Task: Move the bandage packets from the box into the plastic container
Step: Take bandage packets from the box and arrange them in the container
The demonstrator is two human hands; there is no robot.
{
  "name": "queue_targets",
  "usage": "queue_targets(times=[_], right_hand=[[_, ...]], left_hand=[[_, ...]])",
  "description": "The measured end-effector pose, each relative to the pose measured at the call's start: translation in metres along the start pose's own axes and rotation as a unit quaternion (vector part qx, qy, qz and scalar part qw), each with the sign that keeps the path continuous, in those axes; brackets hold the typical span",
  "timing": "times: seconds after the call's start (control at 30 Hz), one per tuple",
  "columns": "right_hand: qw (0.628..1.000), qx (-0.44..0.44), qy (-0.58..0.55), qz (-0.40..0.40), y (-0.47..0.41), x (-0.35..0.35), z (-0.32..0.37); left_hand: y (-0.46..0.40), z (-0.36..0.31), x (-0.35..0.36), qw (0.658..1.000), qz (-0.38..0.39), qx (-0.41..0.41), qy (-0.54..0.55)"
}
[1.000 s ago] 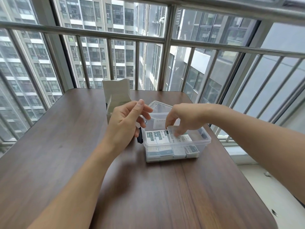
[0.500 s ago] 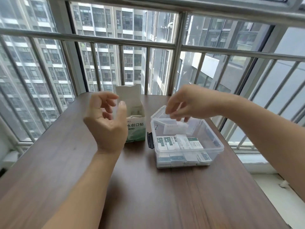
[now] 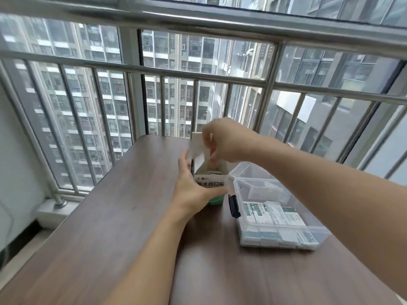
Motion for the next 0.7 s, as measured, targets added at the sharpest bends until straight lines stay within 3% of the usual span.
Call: queue_targets(times=[0.07, 0.2, 0.5, 0.7], right_hand=[[1.000, 0.014, 0.006, -0.003, -0.002, 0.001, -0.005], [0.997, 0.015, 0.002, 0.075, -0.003, 0.021, -0.007], [0.992, -0.028, 0.034, 0.119, -0.006, 0.035, 0.003], [0.983, -0.025, 0.012, 0.183, -0.007, 0.037, -0.001]], left_hand=[[0.000, 0.004, -0.002, 1.000, -0.006, -0.006, 0.008], [-0.002, 0.006, -0.003, 1.000, -0.014, -0.010, -0.004], [-0.005, 0.011, -0.005, 0.998, -0.036, -0.005, -0.041], [-0.003, 0.001, -0.008, 0.992, -0.061, 0.054, -0.101]])
Point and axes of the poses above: each hand's wrist, its own y-axis away from the middle knuckle, its own x-axis out of the palm, z = x × y, the point moved 8 cm from there along -y, towards the middle knuckle
